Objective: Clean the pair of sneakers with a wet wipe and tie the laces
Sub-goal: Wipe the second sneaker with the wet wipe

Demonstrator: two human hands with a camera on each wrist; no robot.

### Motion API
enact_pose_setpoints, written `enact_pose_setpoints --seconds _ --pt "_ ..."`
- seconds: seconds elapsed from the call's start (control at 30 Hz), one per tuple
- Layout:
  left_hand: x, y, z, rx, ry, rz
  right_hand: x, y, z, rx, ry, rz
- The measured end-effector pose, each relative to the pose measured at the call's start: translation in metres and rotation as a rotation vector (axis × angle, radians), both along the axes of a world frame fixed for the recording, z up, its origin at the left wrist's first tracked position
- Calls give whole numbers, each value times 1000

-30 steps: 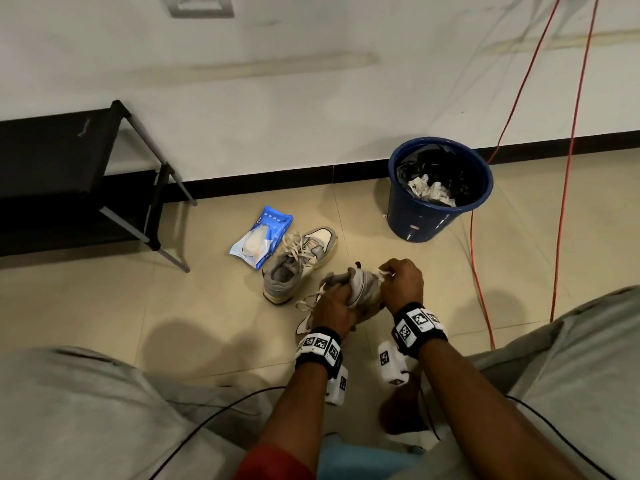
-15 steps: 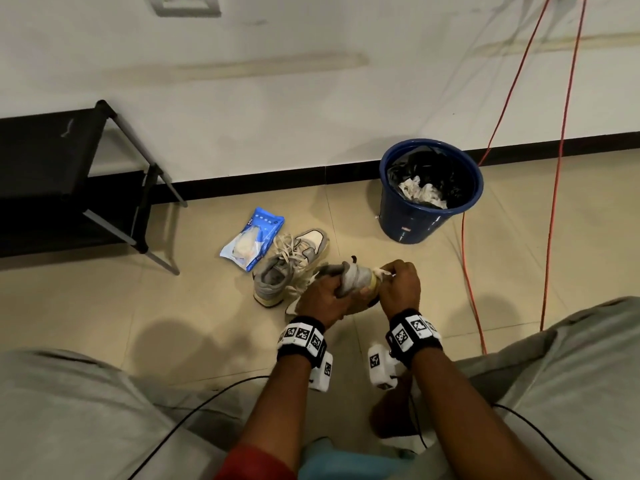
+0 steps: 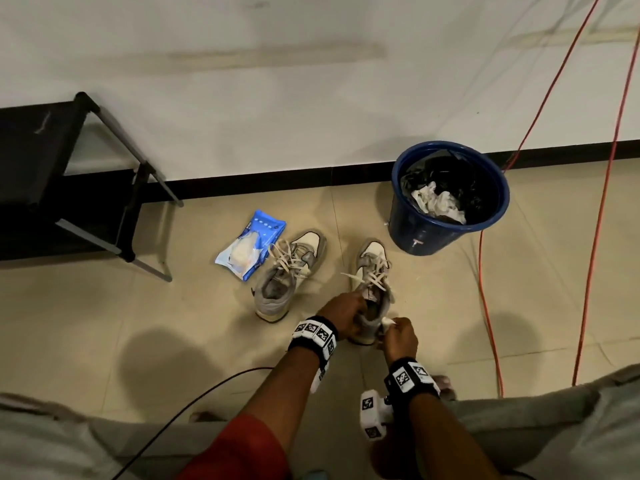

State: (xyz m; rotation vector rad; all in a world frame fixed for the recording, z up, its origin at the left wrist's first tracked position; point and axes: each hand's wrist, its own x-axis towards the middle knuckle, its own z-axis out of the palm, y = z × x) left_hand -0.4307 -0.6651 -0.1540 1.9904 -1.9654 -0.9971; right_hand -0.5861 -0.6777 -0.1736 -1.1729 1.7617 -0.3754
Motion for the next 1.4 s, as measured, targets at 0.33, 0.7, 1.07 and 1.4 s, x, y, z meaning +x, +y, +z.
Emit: enact_pose_setpoints --seconds 0.33,0.7,1.07,1.4 --pt "27 19 -23 -68 46 168 35 -33 2 -180 0 124" --pt "125 78 15 325 -427 377 42 -21 27 -386 132 139" --pt "72 91 108 -112 -371 319 77 5 107 -184 -552 14" --pt "63 129 103 -218 -93 525 90 39 117 -406 -345 330"
